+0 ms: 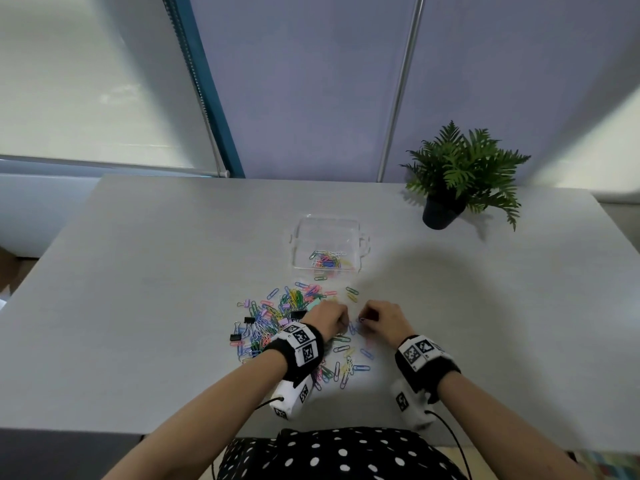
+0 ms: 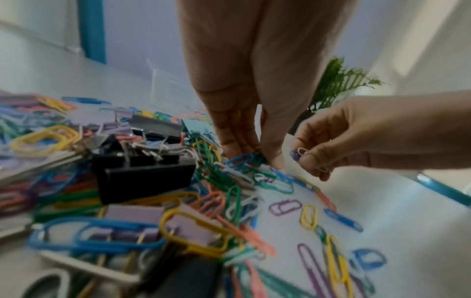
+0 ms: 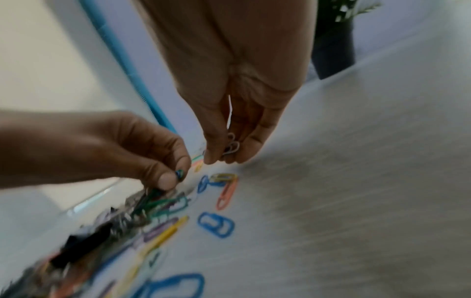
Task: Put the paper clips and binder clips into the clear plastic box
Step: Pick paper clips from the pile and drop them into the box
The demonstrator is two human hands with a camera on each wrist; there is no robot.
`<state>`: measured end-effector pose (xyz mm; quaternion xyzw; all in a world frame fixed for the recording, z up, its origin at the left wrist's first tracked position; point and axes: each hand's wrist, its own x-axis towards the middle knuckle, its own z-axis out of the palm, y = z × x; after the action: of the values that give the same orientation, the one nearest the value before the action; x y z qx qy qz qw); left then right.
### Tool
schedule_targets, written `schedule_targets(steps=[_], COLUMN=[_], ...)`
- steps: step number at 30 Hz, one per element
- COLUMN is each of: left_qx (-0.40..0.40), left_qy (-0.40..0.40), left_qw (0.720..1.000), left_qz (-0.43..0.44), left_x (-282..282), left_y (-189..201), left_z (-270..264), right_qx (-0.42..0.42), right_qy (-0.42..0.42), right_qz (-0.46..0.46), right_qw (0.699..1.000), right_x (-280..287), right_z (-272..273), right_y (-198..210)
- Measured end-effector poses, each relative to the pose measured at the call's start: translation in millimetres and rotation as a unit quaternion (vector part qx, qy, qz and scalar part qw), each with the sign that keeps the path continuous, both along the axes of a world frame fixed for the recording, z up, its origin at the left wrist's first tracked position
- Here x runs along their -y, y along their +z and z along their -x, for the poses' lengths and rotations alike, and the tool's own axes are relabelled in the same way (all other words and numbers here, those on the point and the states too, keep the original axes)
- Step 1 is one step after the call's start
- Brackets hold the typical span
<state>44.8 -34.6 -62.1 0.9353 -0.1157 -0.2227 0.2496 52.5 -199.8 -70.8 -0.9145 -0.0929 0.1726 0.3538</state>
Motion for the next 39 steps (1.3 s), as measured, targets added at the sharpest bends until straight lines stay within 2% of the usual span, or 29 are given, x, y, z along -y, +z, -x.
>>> schedule_targets(steps=[5,10,14,19,21,23,26,28,30,33,35,37,39], left_qx=[-0.035,-0.060,-0.018,-0.064,-0.099,-0.127,-0.150,-0.127,-0.108,-0.101,-0.115,-0.109,-0.076], left_qy=[0.091,0.236,0.300,0.404,0.417,0.399,0.358,0.327,0.284,0.185,0.134,0.074,0.000], left_qw=[0.988,0.927,0.902,0.852,0.840,0.847,0.864,0.887,0.908,0.942,0.956,0.977,0.993], left_qz=[0.121,0.286,0.309,0.326,0.333,0.327,0.320,0.301,0.290,0.261,0.234,0.170,0.085], left_x=[-10,-24,-38,-53,-53,-50,-48,-49,-50,-52,-53,-51,-44], left_y=[14,47,56,35,33,43,53,59,61,60,53,45,38], left_z=[-11,-42,-86,-120,-122,-115,-105,-97,-88,-67,-49,-32,-17], right_qx=[-0.072,-0.162,-0.181,-0.176,-0.186,-0.202,-0.205,-0.215,-0.191,-0.106,-0.046,-0.008,-0.024], right_qy=[-0.082,-0.148,-0.189,-0.222,-0.249,-0.262,-0.231,-0.208,-0.169,-0.079,-0.017,0.043,0.112], right_qz=[-0.128,-0.237,-0.305,-0.375,-0.402,-0.409,-0.349,-0.335,-0.303,-0.205,-0.124,-0.031,0.061], right_qw=[0.986,0.946,0.916,0.883,0.861,0.851,0.885,0.893,0.918,0.970,0.991,0.999,0.992], right_x=[11,12,2,-19,-29,-36,-45,-47,-45,-31,-18,-2,11], right_z=[-4,-7,-24,-66,-83,-95,-102,-100,-93,-77,-60,-42,-23], right_y=[5,11,27,50,54,55,51,49,47,47,49,46,38])
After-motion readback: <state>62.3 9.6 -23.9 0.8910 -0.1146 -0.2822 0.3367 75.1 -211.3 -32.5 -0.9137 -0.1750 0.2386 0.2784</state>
